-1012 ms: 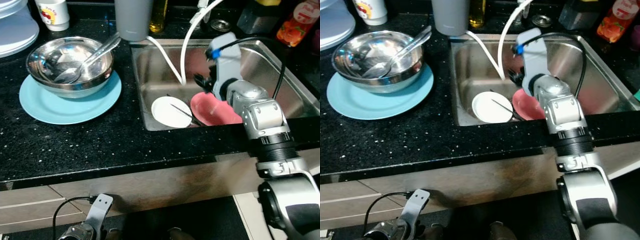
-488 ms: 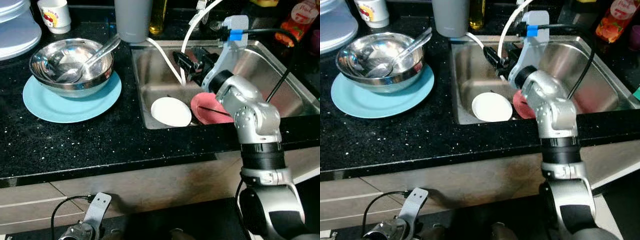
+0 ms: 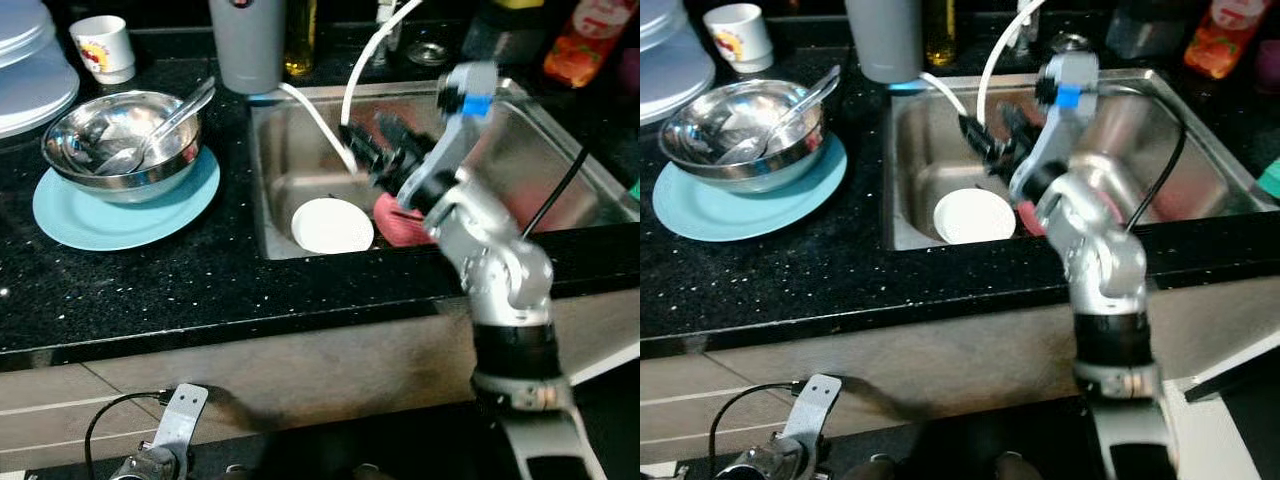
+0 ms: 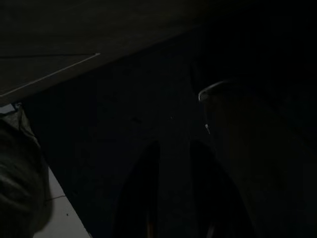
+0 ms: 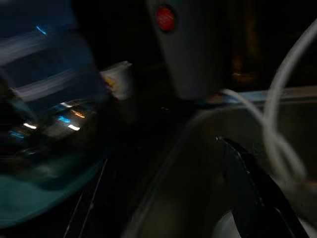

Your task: Kitchen organization

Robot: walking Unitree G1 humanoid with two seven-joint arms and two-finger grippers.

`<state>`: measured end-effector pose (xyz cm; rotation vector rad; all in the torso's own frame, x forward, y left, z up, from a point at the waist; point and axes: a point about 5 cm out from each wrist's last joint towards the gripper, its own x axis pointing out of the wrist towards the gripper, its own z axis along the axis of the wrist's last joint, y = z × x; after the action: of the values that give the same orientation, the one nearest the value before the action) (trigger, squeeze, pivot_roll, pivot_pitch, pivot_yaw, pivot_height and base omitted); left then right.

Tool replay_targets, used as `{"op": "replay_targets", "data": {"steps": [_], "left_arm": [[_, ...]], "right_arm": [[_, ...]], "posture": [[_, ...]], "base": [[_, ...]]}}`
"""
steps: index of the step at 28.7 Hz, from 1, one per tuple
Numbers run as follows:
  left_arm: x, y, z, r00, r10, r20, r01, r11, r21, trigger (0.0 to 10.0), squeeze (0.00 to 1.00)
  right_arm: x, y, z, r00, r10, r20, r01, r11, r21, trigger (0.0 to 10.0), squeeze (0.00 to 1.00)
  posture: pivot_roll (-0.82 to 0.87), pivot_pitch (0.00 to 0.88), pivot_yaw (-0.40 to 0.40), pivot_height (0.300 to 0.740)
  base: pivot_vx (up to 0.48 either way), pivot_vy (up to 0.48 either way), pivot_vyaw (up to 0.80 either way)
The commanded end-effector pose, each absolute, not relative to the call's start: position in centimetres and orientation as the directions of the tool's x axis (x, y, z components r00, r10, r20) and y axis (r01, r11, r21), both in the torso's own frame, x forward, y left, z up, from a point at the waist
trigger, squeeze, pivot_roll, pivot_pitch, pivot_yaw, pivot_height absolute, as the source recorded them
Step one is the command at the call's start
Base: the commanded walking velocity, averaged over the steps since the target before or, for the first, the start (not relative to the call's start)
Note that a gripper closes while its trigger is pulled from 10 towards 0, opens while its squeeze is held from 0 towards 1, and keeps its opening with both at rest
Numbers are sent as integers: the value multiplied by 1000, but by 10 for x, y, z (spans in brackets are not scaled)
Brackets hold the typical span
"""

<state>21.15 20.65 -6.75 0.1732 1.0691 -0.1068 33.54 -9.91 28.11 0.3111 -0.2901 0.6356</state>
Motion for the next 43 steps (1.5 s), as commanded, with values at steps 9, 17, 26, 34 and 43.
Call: {"op": "replay_targets", "data": {"steps": [9,17,26,34,43], "left_arm": [[194,205,-78,464,49,-885,65,994,89,10000,0],[192,204,-79,501,53,-864,54,994,92,10000,0],[192,208,-78,462,30,-886,118,988,95,10000,0],[195,205,-77,434,4,-901,163,983,83,10000,0],[196,202,-77,428,-9,-904,164,984,68,10000,0]], "right_arm": [[317,-78,285,670,546,504,-715,656,241,10000,0],[324,-69,285,656,568,497,-727,653,212,10000,0],[320,-65,285,633,581,511,-739,650,175,10000,0],[317,-52,287,586,626,515,-776,617,133,10000,0],[320,-46,288,585,643,495,-773,627,99,10000,0]], "posture": [[94,0,-20,740],[124,0,-36,740],[99,0,6,740],[114,0,-18,740],[107,0,-21,740]], "base": [[0,0,0],[0,0,0],[0,0,792],[0,0,790],[0,0,793]]}}
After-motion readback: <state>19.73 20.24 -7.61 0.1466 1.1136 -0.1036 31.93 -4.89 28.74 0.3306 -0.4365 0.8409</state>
